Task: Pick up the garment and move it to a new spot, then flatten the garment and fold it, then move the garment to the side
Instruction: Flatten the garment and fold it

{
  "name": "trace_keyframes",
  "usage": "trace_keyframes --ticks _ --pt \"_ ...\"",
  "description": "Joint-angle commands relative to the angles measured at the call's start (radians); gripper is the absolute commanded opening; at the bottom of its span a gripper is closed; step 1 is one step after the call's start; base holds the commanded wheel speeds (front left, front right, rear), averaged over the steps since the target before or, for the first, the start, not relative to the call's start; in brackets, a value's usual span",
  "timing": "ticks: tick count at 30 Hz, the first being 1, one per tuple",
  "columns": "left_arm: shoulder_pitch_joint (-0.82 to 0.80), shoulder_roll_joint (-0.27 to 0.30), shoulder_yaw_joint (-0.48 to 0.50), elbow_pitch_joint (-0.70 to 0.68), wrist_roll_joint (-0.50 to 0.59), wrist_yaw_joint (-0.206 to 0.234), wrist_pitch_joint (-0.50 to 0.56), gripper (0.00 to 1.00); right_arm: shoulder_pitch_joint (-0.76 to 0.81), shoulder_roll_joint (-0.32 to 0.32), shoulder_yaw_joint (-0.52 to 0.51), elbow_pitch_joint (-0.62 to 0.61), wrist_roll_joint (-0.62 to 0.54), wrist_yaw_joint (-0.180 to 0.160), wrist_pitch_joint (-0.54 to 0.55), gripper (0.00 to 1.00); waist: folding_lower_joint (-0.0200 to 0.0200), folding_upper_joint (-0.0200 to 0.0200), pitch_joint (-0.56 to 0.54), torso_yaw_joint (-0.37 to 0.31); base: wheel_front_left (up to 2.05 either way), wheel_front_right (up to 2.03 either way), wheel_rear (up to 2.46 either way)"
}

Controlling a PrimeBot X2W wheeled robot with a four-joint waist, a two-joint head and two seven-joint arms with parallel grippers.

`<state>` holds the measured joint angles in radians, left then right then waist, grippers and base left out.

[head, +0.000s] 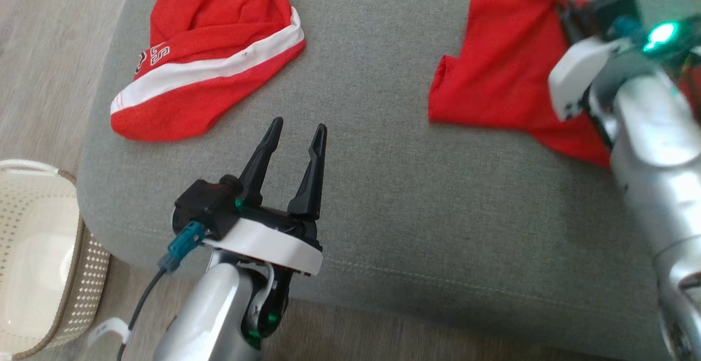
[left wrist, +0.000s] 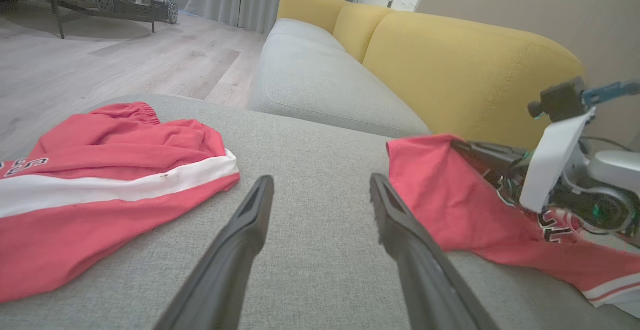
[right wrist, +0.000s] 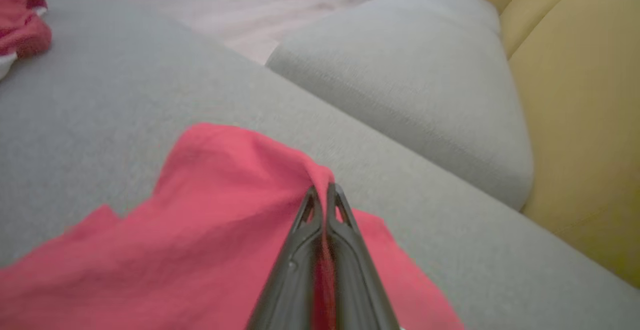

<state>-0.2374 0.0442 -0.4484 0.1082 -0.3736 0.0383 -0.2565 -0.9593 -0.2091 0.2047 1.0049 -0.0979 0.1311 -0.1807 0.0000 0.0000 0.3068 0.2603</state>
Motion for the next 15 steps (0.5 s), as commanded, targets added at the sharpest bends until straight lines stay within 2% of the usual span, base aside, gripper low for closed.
trace_keyframes --ticks 1,5,11,15 --pt "-0.033 0.006 0.03 -0.027 0.006 0.004 -0.005 1.0 -0.042 0.019 -0.003 -0.038 -0.014 0.0 -0.019 0.0 0.0 0.0 -0.005 -0.002 0.0 0.0 0.0" --pt "-0.028 0.006 0.031 -0.026 0.006 0.005 -0.005 1.0 -0.062 0.041 -0.038 -0.066 -0.051 0.0 -0.053 0.0 0.0 0.0 -0.014 -0.005 0.0 0.0 0.0" --pt "-0.019 0.006 0.033 -0.021 0.005 0.004 -0.005 1.0 -0.097 0.102 -0.022 -0.132 -0.074 0.0 -0.076 0.0 0.0 0.0 -0.039 -0.008 0.0 0.0 0.0" --pt "-0.012 0.006 0.026 -0.023 0.001 0.006 -0.005 1.0 -0.12 0.116 -0.014 -0.157 -0.098 0.0 -0.079 0.0 0.0 0.0 -0.059 -0.003 0.0 0.0 0.0"
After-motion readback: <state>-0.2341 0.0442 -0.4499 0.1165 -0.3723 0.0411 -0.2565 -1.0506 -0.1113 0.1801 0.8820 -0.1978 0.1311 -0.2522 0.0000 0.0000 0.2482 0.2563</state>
